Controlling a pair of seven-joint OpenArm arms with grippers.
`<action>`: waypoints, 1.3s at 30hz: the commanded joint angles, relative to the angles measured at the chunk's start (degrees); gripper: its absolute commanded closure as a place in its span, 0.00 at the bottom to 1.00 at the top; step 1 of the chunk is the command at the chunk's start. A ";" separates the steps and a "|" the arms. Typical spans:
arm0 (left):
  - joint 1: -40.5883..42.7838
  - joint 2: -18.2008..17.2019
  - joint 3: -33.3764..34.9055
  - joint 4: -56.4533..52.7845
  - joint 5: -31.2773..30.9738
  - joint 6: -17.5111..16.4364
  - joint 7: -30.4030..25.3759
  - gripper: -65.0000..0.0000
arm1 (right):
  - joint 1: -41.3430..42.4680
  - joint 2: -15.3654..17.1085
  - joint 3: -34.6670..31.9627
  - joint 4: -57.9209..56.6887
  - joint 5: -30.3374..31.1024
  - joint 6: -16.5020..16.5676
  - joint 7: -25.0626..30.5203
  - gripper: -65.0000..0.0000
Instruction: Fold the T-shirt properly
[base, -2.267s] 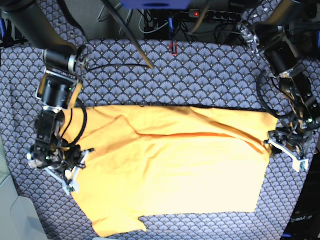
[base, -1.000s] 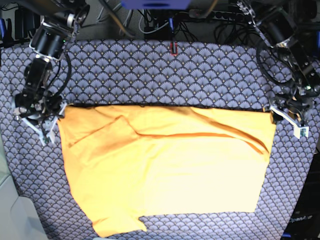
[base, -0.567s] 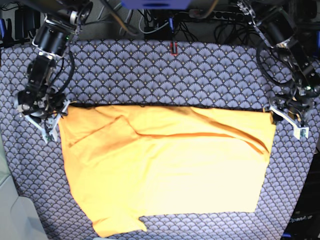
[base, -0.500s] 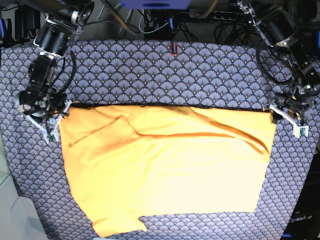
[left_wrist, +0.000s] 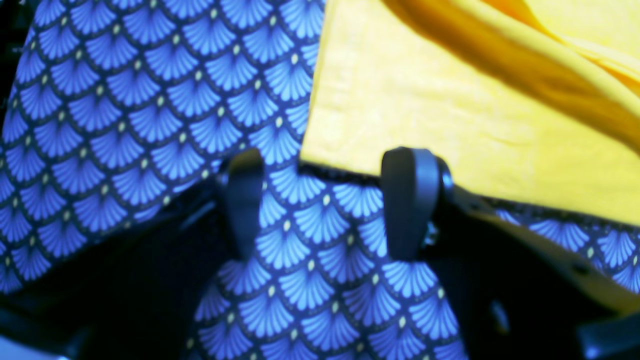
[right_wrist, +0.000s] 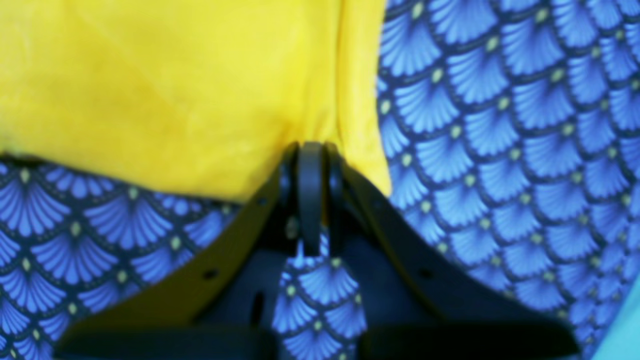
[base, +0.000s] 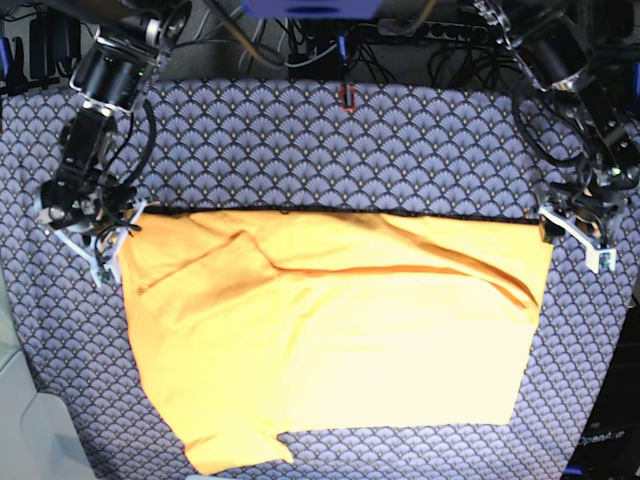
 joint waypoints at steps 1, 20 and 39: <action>-0.91 -0.96 -0.14 0.93 -0.40 0.01 -1.55 0.43 | 1.15 0.71 -0.09 1.19 0.26 -0.03 0.66 1.00; -5.31 -0.96 -3.04 -11.29 -0.13 0.19 -6.91 0.43 | 1.15 0.71 -0.26 0.75 0.26 -0.03 0.75 1.00; -5.66 -0.26 -3.30 -15.51 -0.66 0.19 -7.00 0.44 | 1.15 0.71 -0.26 0.75 0.26 -0.03 0.75 1.00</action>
